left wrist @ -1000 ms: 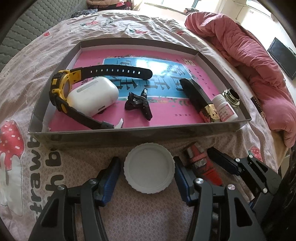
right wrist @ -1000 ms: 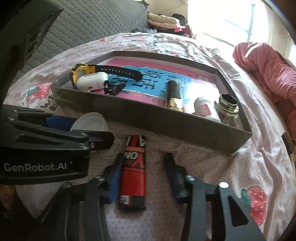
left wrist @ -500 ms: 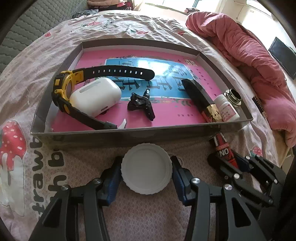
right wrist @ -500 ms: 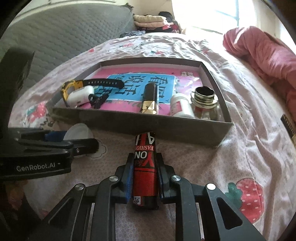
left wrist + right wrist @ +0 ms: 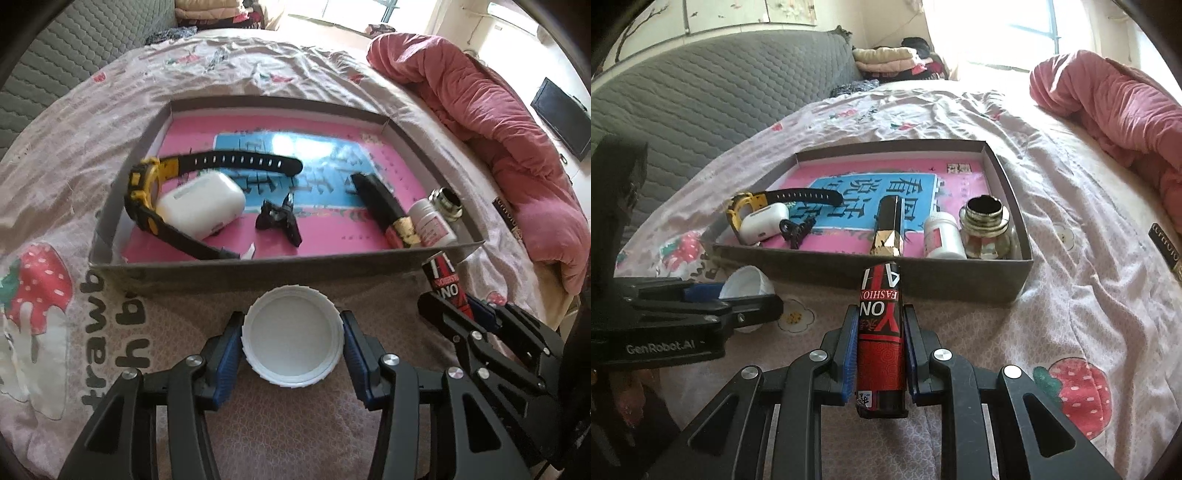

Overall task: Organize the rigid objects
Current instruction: 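Close left gripper on the white bottle cap while right gripper lifts the lighter, then carry the white cap over the box with left gripper while right gripper carries the lighter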

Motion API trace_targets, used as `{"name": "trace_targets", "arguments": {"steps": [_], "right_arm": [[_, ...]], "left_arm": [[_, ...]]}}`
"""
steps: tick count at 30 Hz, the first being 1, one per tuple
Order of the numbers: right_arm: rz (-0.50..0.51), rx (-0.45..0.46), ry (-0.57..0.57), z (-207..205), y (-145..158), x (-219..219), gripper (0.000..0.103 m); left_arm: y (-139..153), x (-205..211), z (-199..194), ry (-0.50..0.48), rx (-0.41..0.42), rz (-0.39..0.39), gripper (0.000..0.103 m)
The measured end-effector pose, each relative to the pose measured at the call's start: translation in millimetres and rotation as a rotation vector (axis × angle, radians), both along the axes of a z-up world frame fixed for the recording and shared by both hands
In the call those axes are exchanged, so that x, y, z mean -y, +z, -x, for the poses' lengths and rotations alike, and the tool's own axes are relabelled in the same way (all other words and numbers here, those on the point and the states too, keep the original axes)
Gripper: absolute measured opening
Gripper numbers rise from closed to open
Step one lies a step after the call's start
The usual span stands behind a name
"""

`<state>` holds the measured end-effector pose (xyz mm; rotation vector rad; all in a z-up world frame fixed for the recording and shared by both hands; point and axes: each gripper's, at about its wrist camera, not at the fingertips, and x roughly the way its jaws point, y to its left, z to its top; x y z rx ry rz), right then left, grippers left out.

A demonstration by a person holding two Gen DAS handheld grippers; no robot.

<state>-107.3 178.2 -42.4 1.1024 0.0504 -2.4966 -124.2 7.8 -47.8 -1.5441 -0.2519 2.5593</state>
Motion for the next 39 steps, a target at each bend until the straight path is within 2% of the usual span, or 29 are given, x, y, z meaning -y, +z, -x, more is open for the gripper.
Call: {"name": "trace_targets", "arguments": {"steps": [19,27,39], "right_arm": [[0.05,-0.101,-0.008,-3,28,0,0.021],[0.077,-0.143,-0.017,7,41,6,0.021],[0.086,-0.164,-0.025,19,44,9,0.021]], "left_arm": [[46,20,-6,0.067,-0.148,-0.008,0.051],[47,26,6,0.089,-0.163,-0.015,0.051],[38,25,27,0.093,-0.163,-0.029,0.051]]}}
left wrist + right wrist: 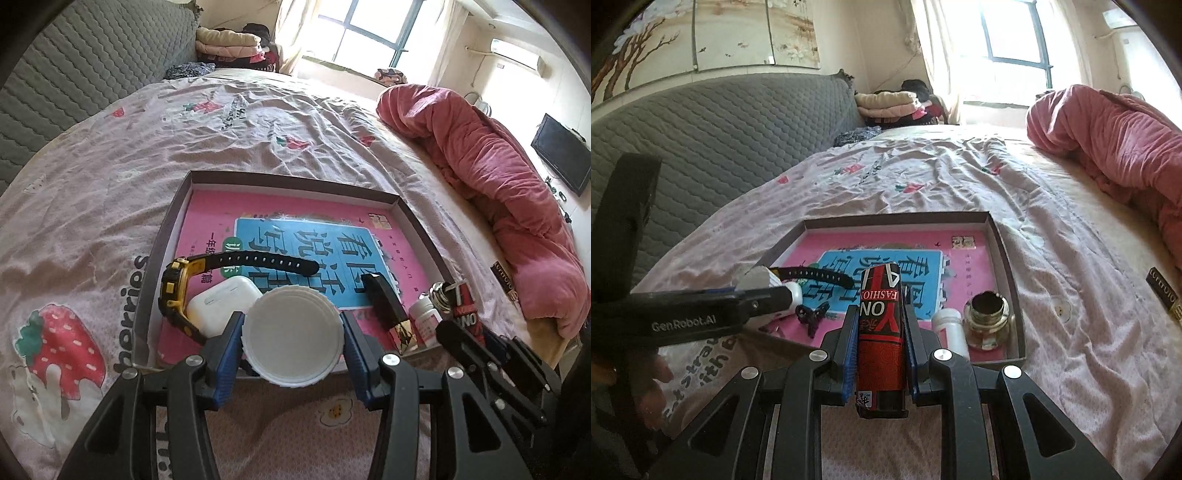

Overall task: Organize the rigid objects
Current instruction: 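Carry the white cap over the box with left gripper while right gripper carries the lighter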

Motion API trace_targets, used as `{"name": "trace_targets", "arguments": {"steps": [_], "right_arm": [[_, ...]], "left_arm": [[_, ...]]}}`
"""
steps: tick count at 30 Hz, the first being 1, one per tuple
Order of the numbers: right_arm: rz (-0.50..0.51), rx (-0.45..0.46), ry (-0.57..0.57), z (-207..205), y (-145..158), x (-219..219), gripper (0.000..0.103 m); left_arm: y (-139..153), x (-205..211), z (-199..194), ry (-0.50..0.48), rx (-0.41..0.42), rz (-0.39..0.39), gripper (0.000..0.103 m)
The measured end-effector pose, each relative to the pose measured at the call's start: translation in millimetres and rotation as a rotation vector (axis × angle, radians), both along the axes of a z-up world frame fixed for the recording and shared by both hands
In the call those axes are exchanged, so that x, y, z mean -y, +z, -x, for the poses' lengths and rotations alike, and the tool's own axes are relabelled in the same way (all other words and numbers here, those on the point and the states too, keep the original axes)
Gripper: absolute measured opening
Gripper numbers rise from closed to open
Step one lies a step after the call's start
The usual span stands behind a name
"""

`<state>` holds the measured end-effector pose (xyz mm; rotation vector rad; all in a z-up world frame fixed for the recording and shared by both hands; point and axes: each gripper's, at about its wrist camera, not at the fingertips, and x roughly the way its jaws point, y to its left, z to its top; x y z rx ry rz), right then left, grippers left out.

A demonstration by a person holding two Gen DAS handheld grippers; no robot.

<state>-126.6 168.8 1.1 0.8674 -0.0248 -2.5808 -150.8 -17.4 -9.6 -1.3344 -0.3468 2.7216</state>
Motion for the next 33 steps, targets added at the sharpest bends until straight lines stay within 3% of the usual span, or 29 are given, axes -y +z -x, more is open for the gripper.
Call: {"name": "trace_targets", "arguments": {"steps": [12,33], "right_arm": [[-0.005,-0.058,-0.002,20,5,7,0.021],[-0.013,-0.053,0.018,35,-2,15,0.021]], "left_arm": [[-16,4,11,0.0,0.024,-0.002,0.051],[-19,0,16,-0.036,0.003,0.01,0.051]]}}
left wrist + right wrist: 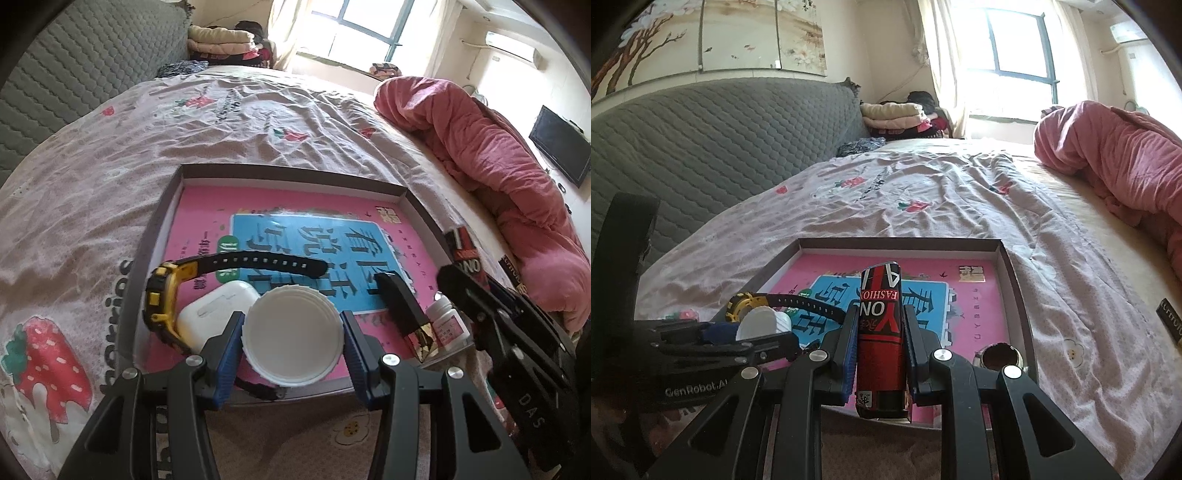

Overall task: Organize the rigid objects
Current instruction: 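Carry the white cap over the box with left gripper while right gripper carries the lighter, then lower the red lighter beside the tube and open right gripper while left gripper lowers the cap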

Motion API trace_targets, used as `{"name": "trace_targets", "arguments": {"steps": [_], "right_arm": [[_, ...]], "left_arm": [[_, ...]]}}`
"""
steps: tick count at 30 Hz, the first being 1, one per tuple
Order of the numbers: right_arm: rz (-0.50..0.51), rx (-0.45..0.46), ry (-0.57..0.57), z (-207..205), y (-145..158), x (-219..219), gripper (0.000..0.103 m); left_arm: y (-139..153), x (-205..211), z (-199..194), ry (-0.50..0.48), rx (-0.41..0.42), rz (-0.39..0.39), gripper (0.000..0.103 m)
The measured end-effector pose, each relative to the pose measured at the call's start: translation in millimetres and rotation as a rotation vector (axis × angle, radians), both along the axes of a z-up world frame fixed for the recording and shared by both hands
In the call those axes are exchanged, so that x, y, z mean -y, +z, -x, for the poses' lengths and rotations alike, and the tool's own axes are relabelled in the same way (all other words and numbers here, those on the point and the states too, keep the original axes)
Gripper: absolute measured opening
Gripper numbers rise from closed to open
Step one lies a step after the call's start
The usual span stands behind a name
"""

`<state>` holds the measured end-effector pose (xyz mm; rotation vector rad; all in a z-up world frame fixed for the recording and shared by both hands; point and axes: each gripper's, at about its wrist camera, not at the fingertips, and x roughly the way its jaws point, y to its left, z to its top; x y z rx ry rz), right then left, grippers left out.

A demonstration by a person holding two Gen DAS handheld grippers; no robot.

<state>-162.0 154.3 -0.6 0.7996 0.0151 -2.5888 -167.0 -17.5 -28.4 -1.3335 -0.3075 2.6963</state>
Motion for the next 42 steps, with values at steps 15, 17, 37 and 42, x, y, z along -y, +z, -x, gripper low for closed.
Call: {"name": "trace_targets", "arguments": {"steps": [15,17,37,42], "right_arm": [[-0.055,0.04,-0.057,13,-10,-17,0.021],[-0.058,0.042,-0.066,14,-12,-20,0.021],[-0.13,0.08,-0.087,16,-19,-29,0.021],[-0.155,0.092,-0.107,18,-23,-32,0.021]], "left_arm": [[-9,-26,15,-0.073,0.012,0.02,0.051],[-9,-29,16,-0.077,0.008,0.021,0.051],[-10,-56,25,-0.168,-0.003,0.012,0.051],[-16,-55,27,-0.163,0.027,0.013,0.051]]}}
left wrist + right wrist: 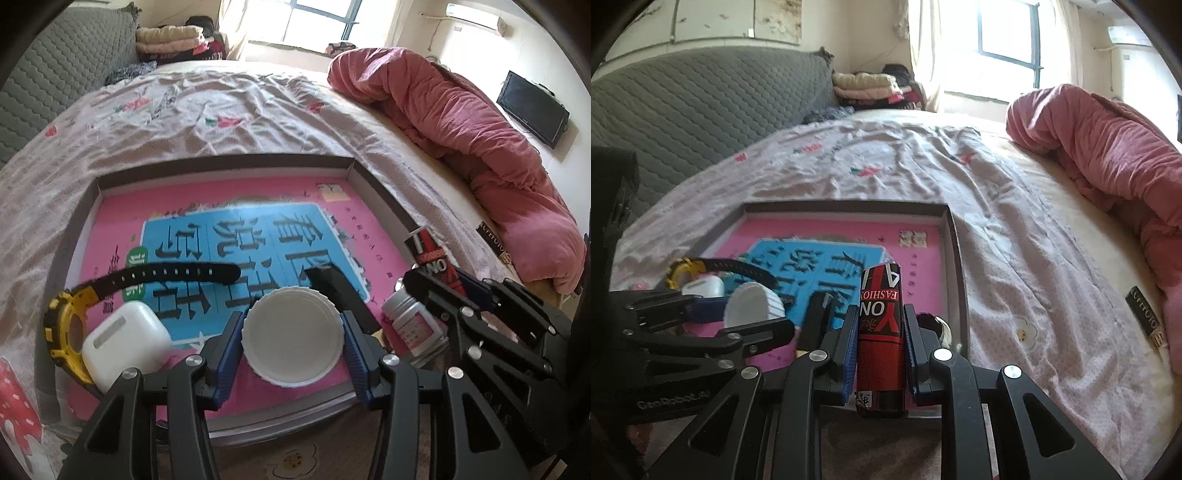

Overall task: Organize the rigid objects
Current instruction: 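Lower the red lighter beside the tube and open right gripper while left gripper lowers the cap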

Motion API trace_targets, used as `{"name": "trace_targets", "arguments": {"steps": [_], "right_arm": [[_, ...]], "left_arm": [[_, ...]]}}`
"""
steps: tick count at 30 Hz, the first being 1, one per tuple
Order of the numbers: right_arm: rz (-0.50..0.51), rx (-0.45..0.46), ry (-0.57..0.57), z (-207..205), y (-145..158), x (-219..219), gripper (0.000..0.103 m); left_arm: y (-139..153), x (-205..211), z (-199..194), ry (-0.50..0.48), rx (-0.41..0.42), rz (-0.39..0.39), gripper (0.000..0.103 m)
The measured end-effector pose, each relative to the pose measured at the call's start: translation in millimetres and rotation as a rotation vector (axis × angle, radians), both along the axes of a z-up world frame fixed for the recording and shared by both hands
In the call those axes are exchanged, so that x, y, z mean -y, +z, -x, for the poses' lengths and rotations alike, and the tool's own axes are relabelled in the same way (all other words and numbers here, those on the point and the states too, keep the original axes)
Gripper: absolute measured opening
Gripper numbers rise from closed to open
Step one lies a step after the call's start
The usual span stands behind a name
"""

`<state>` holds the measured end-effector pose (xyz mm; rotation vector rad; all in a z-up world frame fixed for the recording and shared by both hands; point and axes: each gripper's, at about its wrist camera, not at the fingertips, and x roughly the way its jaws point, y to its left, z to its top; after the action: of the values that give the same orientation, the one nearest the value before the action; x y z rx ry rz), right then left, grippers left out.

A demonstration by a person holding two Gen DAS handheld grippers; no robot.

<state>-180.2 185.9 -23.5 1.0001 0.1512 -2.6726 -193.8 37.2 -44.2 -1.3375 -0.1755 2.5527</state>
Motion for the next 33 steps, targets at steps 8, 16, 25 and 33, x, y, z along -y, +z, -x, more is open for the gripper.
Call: {"name": "trace_targets", "arguments": {"steps": [8,16,25,33], "right_arm": [[-0.047,-0.019,0.023,-2,-2,8,0.021],[-0.056,-0.022,0.002,0,-4,4,0.021],[-0.069,-0.031,0.013,-3,-3,7,0.02],[-0.097,-0.046,0.022,-7,-4,11,0.02]], "left_arm": [[-2,1,-1,0.001,-0.002,0.009,0.051],[-3,1,-2,0.001,-0.004,0.012,0.051],[-3,1,-1,0.01,-0.003,0.028,0.051],[-3,-2,0,0.022,-0.005,0.071,0.051]]}}
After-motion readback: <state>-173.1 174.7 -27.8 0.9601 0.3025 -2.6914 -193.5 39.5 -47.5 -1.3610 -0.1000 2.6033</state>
